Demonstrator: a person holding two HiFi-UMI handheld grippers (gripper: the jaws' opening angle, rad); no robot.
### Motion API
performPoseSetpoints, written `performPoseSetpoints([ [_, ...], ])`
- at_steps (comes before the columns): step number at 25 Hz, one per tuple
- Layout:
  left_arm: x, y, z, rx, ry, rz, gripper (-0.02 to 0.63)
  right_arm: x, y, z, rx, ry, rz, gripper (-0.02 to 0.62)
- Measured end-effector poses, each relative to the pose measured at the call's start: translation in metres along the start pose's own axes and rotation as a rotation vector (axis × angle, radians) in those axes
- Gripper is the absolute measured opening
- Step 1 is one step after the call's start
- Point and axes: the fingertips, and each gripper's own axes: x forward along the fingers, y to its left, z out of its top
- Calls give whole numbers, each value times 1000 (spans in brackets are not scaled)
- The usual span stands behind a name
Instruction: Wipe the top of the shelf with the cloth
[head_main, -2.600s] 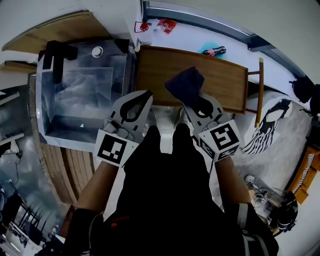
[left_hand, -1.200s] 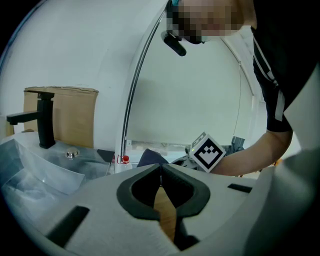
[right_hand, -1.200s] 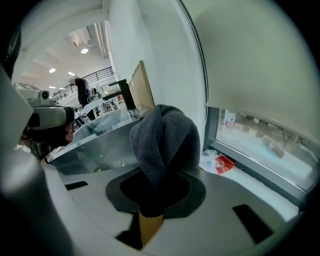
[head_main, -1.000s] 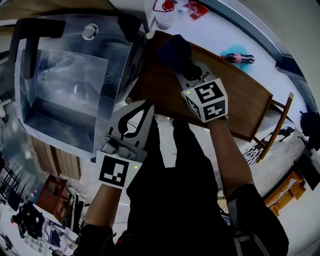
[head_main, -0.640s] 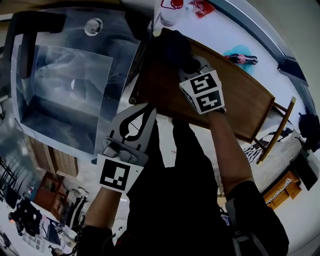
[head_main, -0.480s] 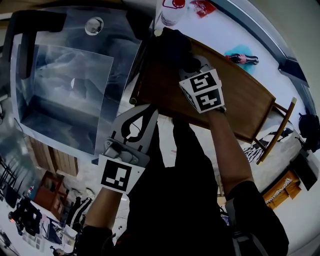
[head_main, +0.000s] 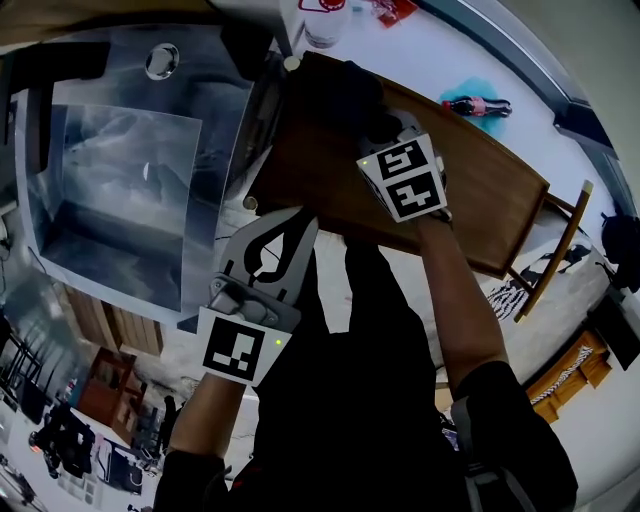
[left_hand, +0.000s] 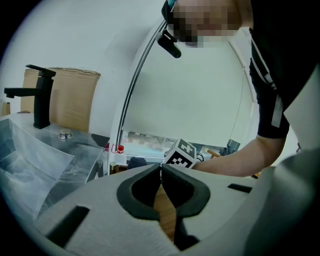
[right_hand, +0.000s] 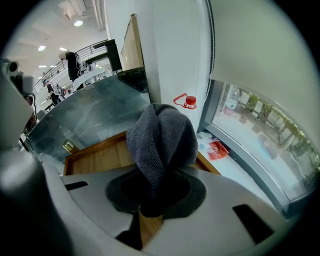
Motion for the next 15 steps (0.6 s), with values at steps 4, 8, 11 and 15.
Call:
performPoseSetpoints([
  [4,11,-15,1,12,9,-24,27,-13,-16,-20,43,0,-14,55],
  [8,24,-35,2,31,20,-50,26,-29,-35,-43,80,3,-40,55],
  [11,34,-51,2,40,28,-66,26,-41,-49,-60,103,5,-58,55],
  [15,48,-72,5,59,32,-89,26,-57,-67,-82,123,5,-75,55],
])
